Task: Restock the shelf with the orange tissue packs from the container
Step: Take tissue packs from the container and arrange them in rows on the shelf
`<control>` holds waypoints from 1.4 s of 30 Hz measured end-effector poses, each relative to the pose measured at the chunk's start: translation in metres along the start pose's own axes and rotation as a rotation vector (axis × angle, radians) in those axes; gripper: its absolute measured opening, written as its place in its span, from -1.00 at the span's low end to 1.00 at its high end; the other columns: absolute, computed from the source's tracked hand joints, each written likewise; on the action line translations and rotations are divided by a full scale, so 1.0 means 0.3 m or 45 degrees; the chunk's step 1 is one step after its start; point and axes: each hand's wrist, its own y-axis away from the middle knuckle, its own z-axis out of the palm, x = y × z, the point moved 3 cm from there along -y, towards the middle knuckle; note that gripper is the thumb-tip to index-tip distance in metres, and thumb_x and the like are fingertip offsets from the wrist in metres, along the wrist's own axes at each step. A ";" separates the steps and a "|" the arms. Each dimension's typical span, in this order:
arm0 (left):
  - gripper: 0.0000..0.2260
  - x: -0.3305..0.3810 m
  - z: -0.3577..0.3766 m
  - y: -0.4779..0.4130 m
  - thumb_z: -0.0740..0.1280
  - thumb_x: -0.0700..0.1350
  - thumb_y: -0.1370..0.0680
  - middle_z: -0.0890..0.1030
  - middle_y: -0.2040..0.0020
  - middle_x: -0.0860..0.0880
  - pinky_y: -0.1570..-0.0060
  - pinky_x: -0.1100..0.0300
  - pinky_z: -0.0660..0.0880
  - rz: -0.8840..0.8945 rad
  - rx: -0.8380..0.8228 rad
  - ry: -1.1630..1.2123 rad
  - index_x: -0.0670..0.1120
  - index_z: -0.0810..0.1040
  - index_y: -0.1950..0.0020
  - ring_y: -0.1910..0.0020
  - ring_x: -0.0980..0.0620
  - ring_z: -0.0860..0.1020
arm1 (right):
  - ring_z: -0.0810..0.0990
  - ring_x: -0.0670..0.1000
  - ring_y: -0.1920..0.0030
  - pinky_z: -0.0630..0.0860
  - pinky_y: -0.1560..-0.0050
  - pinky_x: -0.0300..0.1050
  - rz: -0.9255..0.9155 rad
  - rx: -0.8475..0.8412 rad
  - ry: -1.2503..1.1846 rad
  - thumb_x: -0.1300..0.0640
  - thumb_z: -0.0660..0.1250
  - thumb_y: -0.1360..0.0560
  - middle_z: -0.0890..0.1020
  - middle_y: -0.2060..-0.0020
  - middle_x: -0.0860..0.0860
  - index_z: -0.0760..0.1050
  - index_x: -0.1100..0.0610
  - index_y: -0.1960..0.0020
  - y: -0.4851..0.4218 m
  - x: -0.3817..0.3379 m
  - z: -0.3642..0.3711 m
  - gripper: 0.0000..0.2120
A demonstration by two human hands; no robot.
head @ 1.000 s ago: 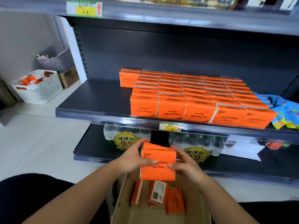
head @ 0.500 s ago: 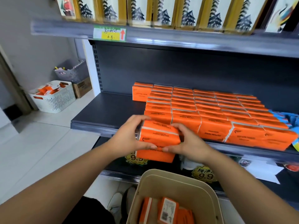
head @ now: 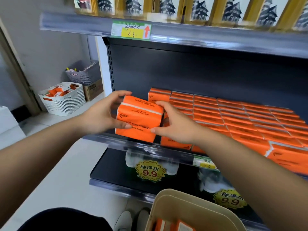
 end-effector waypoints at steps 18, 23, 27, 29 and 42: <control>-0.23 -0.405 0.036 -0.369 0.53 -0.38 -0.35 0.51 -0.25 -0.04 -0.26 -0.05 0.48 -0.314 0.079 0.055 0.03 0.24 -0.41 -0.20 -0.06 0.54 | 0.32 0.17 -0.36 0.16 -0.32 0.20 0.125 -0.175 1.159 -0.14 0.34 -0.46 0.41 -0.35 0.08 0.20 0.02 -0.45 -0.478 0.158 0.086 -0.35; 0.02 -0.471 0.088 -0.416 0.51 -0.23 -0.26 0.36 -0.23 -0.11 -0.02 0.04 0.51 -0.441 0.090 -0.243 0.26 -0.01 -0.51 -0.12 -0.15 0.49 | 0.20 0.13 -0.44 0.13 -0.37 0.20 0.104 -0.153 1.222 -0.05 0.38 -0.46 0.26 -0.40 0.10 0.22 0.06 -0.45 -0.526 0.172 0.117 -0.36; -0.01 -0.481 0.131 -0.477 0.42 -0.36 -0.36 0.22 -0.18 -0.09 0.26 0.15 0.43 -0.545 0.261 -0.311 0.17 -0.10 -0.54 0.00 -0.16 0.46 | 0.33 0.13 -0.36 0.13 -0.36 0.19 0.146 -0.068 1.219 0.07 0.37 -0.46 0.37 -0.32 0.09 0.26 0.08 -0.40 -0.557 0.190 0.128 -0.44; -0.09 -0.487 0.152 -0.514 0.39 -0.35 -0.37 0.38 -0.19 -0.14 0.29 0.15 0.44 -0.529 0.283 -0.309 0.08 -0.05 -0.54 0.00 -0.19 0.52 | 0.35 0.14 -0.35 0.08 -0.38 0.22 0.188 -0.043 1.238 0.13 0.36 -0.46 0.40 -0.31 0.10 0.23 0.06 -0.41 -0.567 0.197 0.124 -0.43; -0.40 -0.480 0.267 -0.655 0.34 -0.22 -0.47 0.46 -0.27 -0.15 -0.11 0.05 0.41 -0.497 0.387 -0.359 0.00 0.20 -0.45 -0.22 -0.16 0.49 | 0.25 0.19 -0.43 0.01 -0.41 0.24 0.478 -0.007 1.212 0.19 0.34 -0.45 0.39 -0.39 0.11 0.14 0.04 -0.51 -0.638 0.256 0.041 -0.31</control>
